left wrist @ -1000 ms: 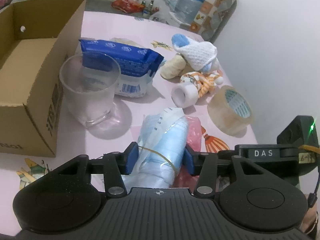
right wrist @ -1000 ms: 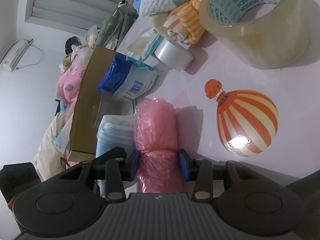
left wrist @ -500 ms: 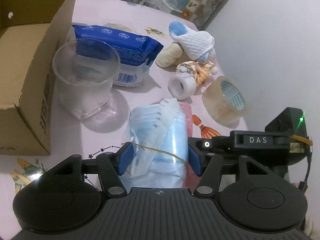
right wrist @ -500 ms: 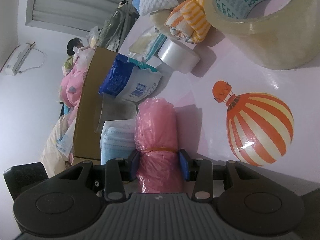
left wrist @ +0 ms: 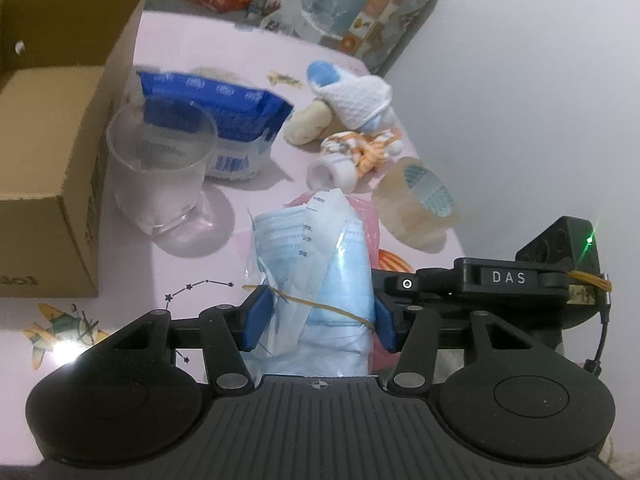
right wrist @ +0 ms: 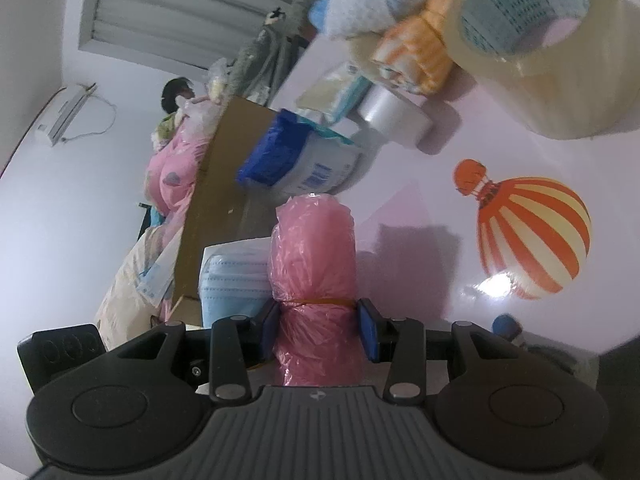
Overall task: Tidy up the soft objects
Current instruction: 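Lift the mask bundle with the left tool while the right tool lifts the pink roll, then lower the mask bundle into the cardboard box while the right tool lowers the pink roll beside it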
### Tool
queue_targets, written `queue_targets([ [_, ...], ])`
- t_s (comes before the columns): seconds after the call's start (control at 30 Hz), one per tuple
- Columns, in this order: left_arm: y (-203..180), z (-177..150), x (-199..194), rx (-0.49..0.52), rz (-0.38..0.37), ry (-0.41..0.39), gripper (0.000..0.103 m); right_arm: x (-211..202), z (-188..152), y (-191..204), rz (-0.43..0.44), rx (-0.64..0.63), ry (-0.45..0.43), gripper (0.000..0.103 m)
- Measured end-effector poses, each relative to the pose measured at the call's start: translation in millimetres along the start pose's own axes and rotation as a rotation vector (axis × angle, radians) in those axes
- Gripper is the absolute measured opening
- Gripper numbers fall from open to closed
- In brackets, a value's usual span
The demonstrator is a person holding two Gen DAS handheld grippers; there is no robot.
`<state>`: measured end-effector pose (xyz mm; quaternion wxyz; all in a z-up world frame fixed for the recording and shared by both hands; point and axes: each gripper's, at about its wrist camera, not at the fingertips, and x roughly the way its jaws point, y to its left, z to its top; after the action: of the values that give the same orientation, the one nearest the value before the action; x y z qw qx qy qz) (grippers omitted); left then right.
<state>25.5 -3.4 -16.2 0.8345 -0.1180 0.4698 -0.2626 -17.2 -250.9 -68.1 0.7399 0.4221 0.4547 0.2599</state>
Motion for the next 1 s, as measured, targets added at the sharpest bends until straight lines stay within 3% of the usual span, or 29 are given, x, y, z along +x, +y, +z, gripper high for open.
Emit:
queue_targets([
  [0.2, -16, -8, -35, 0.036, 0.011, -0.078, 0.053, -20, -11, 34, 0.044, -0.081, -0.045, 0.053],
  [0.43, -26, -6, -98, 0.071, 0.064, -0.226, 0.052, -20, -7, 95, 0.134, -0.212, -0.067, 0.053],
  [0.73, -6, 40, -159, 0.044, 0.162, -0.330, 0.052, 32, 32, 184, 0.215, -0.325, 0.002, 0.053],
  [1.0, 39, 96, -178, -0.025, 0.221, -0.345, 0.052, 95, 76, 240, 0.192, -0.323, 0.091, 0.053],
])
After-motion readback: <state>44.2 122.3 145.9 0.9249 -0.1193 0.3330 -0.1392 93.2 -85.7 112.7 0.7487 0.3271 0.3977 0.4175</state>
